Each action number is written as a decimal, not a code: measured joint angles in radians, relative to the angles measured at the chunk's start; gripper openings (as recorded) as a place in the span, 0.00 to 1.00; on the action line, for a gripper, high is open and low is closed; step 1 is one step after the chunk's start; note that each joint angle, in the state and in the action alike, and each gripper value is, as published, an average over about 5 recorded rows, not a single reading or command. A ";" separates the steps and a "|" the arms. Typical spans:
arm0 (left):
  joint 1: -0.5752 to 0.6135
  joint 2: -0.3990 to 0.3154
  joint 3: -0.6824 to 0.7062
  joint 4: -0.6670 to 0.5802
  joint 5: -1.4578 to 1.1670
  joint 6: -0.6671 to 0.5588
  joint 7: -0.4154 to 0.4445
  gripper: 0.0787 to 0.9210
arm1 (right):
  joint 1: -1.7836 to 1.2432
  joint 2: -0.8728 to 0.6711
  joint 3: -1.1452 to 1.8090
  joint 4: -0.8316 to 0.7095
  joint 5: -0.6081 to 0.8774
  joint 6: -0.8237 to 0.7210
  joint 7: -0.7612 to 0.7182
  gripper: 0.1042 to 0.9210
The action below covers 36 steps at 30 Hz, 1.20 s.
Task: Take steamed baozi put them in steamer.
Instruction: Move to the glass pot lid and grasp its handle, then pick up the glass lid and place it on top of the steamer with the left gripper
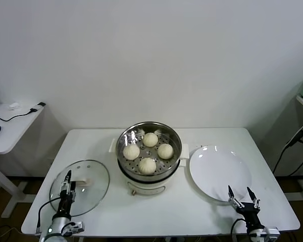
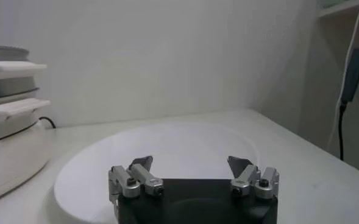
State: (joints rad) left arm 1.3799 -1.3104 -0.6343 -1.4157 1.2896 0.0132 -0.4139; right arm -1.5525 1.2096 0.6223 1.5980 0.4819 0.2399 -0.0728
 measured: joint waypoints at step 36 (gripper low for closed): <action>0.040 0.066 -0.053 -0.246 -0.108 0.048 0.136 0.07 | -0.005 0.020 0.003 -0.002 -0.038 0.022 -0.015 0.88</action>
State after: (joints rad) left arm 1.4195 -1.2444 -0.6875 -1.6621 1.1818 0.0611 -0.2778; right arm -1.5577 1.2299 0.6256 1.5965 0.4434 0.2622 -0.0877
